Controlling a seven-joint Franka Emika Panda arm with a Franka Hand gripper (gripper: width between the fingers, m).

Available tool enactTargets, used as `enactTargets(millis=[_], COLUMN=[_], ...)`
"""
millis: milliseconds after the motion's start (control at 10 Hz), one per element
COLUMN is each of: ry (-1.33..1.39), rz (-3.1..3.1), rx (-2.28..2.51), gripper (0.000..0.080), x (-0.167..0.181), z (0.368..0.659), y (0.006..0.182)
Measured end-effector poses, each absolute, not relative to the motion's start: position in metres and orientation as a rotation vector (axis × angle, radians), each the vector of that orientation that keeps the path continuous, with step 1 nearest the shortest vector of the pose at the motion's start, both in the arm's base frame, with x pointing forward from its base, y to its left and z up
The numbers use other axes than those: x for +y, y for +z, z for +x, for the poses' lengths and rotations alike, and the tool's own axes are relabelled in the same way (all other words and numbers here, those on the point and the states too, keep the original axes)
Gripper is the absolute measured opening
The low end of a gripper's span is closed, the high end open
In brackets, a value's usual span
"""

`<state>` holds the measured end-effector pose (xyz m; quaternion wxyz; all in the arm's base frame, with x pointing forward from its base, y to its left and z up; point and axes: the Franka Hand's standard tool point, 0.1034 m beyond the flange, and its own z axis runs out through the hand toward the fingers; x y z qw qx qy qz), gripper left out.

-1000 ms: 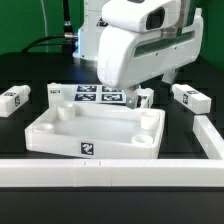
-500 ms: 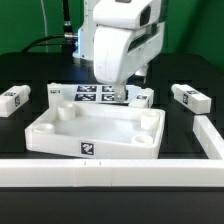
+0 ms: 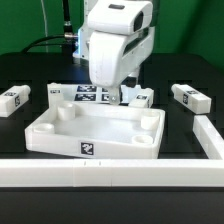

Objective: Assemble desk

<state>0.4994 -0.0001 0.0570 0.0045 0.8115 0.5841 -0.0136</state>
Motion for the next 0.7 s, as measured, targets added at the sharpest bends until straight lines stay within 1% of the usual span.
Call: enactTargets(millis=[100,300,700], ry=[-0.021,-0.002,0.004], rz=[2.527,2.499,2.536], rx=[1.849,1.890,1.858], gripper=[0.0650,0.0650,0.0650], x=[-0.004,-0.008,-0.021], z=[0.486,0.468,0.451], y=[0.048,0.036,0.012])
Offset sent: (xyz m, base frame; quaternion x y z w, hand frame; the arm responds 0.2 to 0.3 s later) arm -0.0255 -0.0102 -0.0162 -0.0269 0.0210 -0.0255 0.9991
